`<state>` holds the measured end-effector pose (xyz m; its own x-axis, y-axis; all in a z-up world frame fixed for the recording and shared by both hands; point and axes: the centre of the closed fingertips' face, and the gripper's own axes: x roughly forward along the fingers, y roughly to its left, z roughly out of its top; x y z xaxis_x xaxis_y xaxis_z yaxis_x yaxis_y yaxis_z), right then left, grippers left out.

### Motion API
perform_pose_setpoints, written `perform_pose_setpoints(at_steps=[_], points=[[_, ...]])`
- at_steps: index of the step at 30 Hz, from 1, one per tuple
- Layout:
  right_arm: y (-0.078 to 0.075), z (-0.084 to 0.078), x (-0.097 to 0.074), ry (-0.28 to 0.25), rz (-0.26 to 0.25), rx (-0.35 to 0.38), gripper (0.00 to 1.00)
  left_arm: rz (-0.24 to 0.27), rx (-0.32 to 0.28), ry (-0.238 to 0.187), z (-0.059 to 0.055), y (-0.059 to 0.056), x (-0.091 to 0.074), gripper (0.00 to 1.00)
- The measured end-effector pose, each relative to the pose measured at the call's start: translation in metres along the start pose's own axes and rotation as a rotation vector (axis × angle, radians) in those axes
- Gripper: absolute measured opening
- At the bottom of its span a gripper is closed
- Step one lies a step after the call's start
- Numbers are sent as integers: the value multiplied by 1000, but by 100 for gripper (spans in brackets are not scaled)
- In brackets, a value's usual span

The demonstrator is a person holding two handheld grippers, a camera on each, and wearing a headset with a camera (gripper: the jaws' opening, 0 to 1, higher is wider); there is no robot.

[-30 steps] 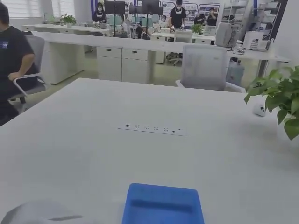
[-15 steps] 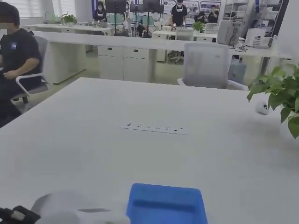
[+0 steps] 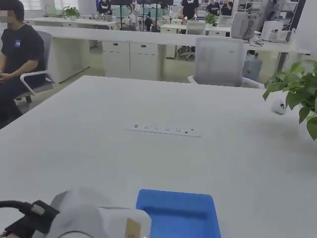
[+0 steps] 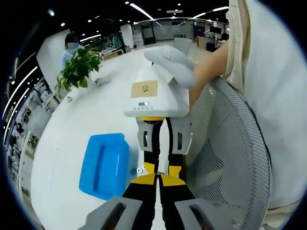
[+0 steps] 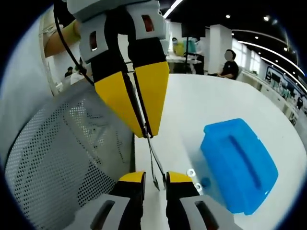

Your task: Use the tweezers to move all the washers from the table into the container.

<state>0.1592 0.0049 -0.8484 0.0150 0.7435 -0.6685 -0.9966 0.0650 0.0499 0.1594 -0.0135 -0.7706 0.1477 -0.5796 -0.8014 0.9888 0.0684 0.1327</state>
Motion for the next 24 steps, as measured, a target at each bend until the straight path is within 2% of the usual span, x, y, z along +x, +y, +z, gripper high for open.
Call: perform_pose_setpoints(at_steps=[5,7,14,19,24], points=[[-9,-4,-1,-16,-15,21,7,-15,3,6,1,5,2,0],[-10,-6,-3,-21,-15,63,7,-22,10,13,2,8,3,0],[-27,-6,-10,-46,-59,75,7,-38,36,26,9,16,8,0],[-40,-6,-15,-80,-104,119,7,-33,61,39,12,26,10,0],[-46,-6,-18,-92,-127,137,8,-31,75,47,15,33,12,0]])
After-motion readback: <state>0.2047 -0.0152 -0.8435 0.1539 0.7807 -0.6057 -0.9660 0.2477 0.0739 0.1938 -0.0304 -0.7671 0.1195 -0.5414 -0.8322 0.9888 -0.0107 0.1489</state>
